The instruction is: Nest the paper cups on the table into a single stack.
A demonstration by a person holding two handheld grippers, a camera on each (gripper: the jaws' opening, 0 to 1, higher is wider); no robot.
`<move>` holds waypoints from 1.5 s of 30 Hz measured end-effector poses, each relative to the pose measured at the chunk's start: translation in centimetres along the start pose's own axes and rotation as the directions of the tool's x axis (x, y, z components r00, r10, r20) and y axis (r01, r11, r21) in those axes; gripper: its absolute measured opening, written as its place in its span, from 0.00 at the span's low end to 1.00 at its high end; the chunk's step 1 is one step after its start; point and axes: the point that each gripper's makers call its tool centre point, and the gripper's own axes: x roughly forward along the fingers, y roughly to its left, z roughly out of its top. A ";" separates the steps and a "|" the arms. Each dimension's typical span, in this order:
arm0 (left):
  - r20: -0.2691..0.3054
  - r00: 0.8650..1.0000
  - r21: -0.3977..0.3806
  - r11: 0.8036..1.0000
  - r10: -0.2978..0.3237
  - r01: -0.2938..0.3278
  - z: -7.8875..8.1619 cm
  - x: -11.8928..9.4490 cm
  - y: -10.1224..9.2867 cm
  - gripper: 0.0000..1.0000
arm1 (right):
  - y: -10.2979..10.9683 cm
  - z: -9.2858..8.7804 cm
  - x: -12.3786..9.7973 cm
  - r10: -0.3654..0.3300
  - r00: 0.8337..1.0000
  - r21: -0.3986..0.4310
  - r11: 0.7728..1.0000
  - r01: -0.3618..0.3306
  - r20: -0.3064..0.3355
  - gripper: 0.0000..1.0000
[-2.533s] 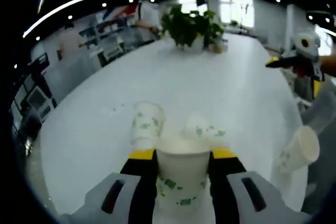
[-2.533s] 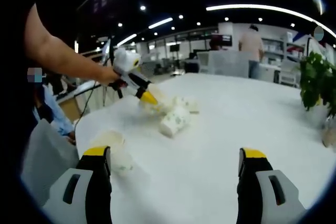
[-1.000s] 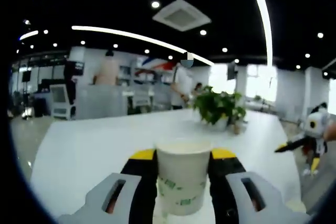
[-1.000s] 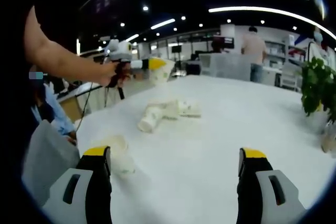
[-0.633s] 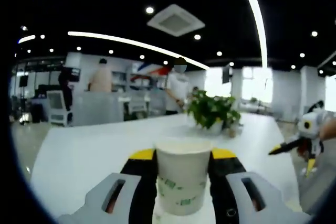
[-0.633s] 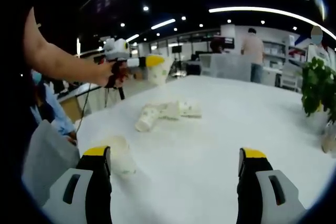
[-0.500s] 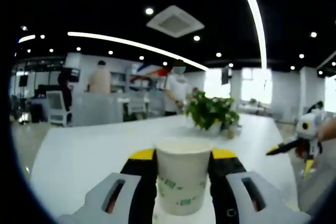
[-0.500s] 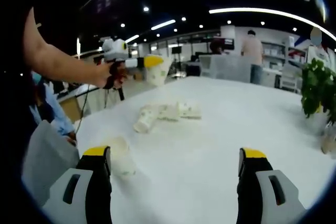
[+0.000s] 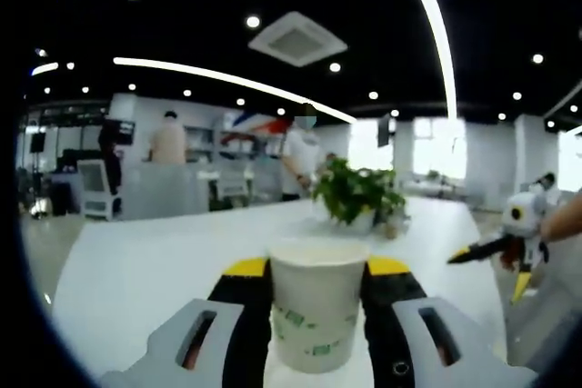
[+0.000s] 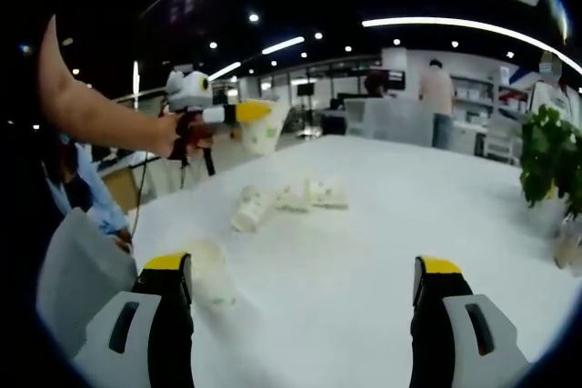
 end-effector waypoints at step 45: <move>0.040 0.996 0.009 0.996 -0.084 0.084 0.9 -2.5 -6.7 0.37 | 0.3 0.1 -0.8 -0.014 1.000 -0.011 1.000 0.014 0.017 1.00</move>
